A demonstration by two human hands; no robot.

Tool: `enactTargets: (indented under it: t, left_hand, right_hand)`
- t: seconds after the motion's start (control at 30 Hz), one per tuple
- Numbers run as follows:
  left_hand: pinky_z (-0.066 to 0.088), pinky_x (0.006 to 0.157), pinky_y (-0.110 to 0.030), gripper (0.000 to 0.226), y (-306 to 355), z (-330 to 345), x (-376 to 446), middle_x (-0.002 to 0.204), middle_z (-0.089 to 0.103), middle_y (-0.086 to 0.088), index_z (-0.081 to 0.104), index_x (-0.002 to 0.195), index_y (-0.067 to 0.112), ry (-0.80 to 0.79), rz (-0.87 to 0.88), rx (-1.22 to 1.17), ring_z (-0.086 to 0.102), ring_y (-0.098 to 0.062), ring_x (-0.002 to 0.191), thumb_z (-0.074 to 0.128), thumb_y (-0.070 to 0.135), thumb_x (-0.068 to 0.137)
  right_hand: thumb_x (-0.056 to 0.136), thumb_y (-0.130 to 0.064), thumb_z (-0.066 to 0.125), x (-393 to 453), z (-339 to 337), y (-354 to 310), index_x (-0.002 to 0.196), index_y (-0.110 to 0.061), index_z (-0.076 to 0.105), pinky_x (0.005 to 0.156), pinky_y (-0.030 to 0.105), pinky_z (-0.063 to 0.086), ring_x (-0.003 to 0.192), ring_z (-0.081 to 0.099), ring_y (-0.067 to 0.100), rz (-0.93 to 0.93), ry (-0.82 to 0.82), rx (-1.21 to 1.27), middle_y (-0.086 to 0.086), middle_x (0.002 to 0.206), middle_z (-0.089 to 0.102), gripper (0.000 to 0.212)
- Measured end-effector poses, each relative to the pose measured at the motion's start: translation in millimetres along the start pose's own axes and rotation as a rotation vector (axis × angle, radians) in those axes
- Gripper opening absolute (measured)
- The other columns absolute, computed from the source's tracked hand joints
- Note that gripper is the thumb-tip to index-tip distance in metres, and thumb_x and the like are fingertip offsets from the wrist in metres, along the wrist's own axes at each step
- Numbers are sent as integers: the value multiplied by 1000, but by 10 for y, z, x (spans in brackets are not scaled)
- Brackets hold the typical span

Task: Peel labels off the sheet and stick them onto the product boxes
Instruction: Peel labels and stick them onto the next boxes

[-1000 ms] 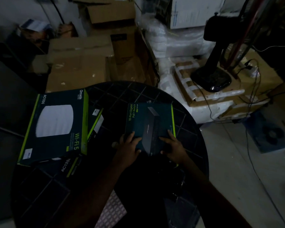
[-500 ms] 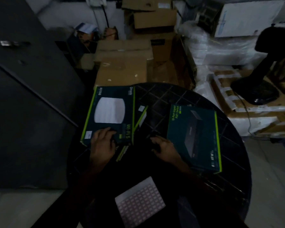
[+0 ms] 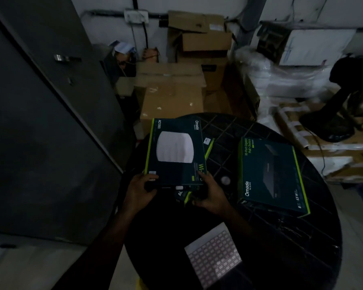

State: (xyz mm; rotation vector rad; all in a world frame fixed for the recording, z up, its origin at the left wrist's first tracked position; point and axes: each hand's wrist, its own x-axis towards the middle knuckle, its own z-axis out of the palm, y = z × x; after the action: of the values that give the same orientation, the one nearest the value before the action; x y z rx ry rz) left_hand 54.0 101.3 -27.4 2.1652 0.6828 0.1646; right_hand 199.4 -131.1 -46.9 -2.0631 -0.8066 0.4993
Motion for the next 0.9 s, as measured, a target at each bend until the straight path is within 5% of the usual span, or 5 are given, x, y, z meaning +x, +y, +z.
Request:
enactTargets:
  t: [0.07,0.27,0.43,0.67,0.9]
  left_hand:
    - [43,93,-24,53,82,-78,-160,115,59,1,62,116,35,53,109,-28,57,-21,109,74,15,68]
    - [41,104,-33,73,762,-336,-507,125,43,4,55,125,42,259,300,-106,45,-22,124,81,21,60]
    - [45,100,-40,76,1296,-555,-623,117,43,3,55,128,41,338,438,-167,45,-21,119,85,17,62]
    - [46,101,-41,78,1754,-769,-725,120,46,5,54,130,47,455,516,-183,52,-17,116,83,55,58]
    - [49,96,-44,67,1833,-624,-846,117,56,8,60,120,46,572,421,-234,55,-15,112,83,60,58]
  right_hand:
    - [57,-37,82,-145,-115,-159,145,-33,32,107,6,29,139,41,19,-30,41,-11,-4,148,36,101]
    - [57,-32,88,-523,-531,-709,145,-31,41,116,39,32,147,30,23,-130,272,-94,-5,152,40,99]
    - [65,-7,88,-656,-964,-959,135,-23,50,95,21,37,123,51,22,-84,351,-238,5,133,53,81]
    - [77,-32,83,-893,-1726,-1329,140,-25,49,93,18,43,114,54,9,-312,202,-276,-1,125,57,72]
    - [85,-35,76,-806,-2150,-1520,147,-20,46,104,25,43,124,54,13,-297,-55,-358,2,134,56,70]
